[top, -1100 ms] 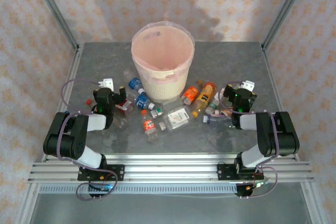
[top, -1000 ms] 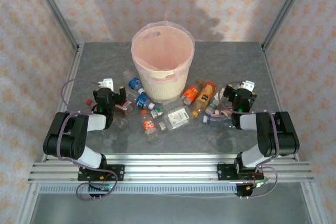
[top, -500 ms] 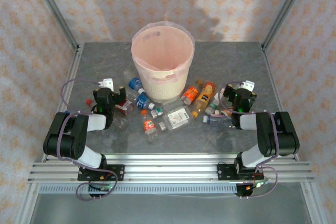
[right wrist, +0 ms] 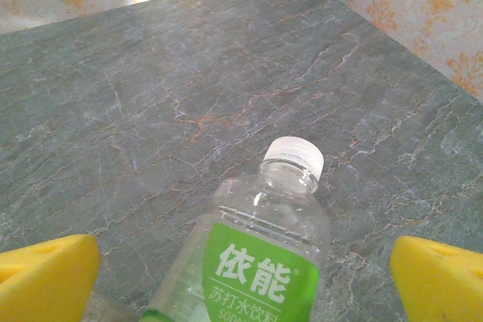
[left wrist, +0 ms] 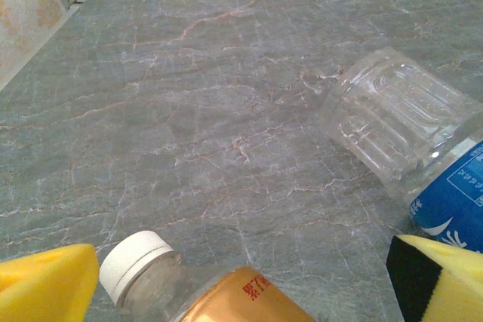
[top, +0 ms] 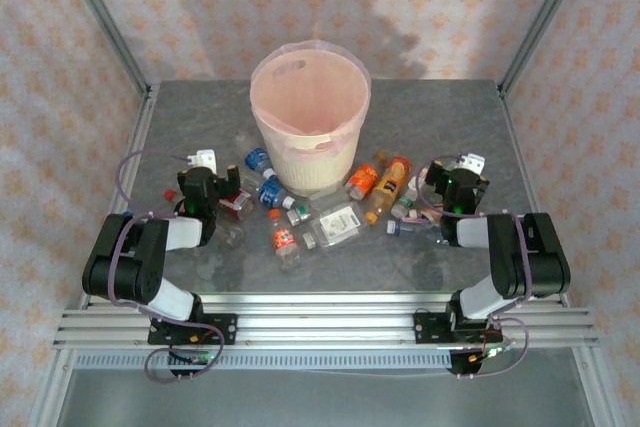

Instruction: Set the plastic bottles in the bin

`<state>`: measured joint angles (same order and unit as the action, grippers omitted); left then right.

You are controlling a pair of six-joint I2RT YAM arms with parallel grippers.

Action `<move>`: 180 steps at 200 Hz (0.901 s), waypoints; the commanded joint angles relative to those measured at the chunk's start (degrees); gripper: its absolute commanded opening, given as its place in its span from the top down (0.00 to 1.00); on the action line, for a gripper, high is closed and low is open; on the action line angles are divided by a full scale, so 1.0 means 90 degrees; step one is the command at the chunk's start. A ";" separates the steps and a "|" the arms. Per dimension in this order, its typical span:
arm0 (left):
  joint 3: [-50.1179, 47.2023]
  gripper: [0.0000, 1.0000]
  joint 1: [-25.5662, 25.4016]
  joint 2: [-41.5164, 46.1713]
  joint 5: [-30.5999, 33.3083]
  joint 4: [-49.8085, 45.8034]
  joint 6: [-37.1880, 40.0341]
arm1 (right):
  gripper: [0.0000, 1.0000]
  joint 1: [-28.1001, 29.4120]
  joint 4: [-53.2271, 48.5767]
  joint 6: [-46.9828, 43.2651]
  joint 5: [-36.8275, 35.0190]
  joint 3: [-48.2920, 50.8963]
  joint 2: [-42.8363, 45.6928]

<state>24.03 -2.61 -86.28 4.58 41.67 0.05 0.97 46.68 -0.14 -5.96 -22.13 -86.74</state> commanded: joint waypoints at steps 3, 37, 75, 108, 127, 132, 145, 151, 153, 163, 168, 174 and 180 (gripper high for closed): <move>0.0278 0.00 0.0002 0.0317 0.0168 -0.0489 0.0004 | 0.01 0.0029 -0.0059 -0.0073 0.0046 -0.0097 -0.0028; 0.0357 0.00 0.0006 0.0934 0.0343 -0.1086 -0.0044 | 0.01 0.0029 -0.0137 -0.0157 0.0213 -0.0136 -0.0003; 0.0618 0.00 0.0002 0.1912 0.0585 -0.2076 -0.0170 | 0.01 0.0029 -0.0667 -0.0123 0.0131 -0.0298 0.0316; 0.1182 0.00 0.0007 0.2571 0.0962 -0.3358 -0.0583 | 0.01 0.0029 -0.1984 0.0113 -0.0286 -0.0643 0.1079; 0.1425 0.00 0.0007 0.2964 0.1365 -0.4059 -0.1124 | 0.01 0.0029 -0.2757 0.0294 -0.0389 -0.0886 0.1514; 0.1517 0.00 0.0007 0.3057 0.1487 -0.4298 -0.1284 | 0.01 0.0029 -0.2933 0.0358 -0.0424 -0.0944 0.1619; 0.1774 0.00 0.0017 0.3284 0.1752 -0.4953 -0.1704 | 0.01 0.0029 -0.3426 0.0560 -0.0531 -0.1119 0.1889; 0.1916 0.00 0.0022 0.3372 0.1891 -0.5308 -0.1905 | 0.01 0.0029 -0.3679 0.0675 -0.0602 -0.1216 0.1990; 0.1972 0.00 0.0025 0.3394 0.1937 -0.5424 -0.1960 | 0.01 0.0029 -0.3779 0.0732 -0.0628 -0.1253 0.2023; 0.2219 0.00 0.0041 0.3521 0.2124 -0.5984 -0.2194 | 0.01 0.0029 -0.4287 0.0946 -0.0768 -0.1465 0.2070; 0.2346 0.00 0.0053 0.3580 0.2181 -0.6226 -0.2258 | 0.01 0.0029 -0.4534 0.1035 -0.0808 -0.1564 0.2067; 0.2481 0.00 0.0063 0.3644 0.2257 -0.6493 -0.2317 | 0.01 0.0029 -0.4808 0.1141 -0.0824 -0.1682 0.2280; 0.2613 0.00 0.0073 0.3716 0.2323 -0.6763 -0.2392 | 0.01 0.0030 -0.5061 0.1215 -0.0831 -0.1776 0.2331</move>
<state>42.48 -2.57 -55.46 19.16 -3.68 -14.85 0.97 15.18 5.56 -10.02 -34.35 -68.42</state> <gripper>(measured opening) 0.999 0.991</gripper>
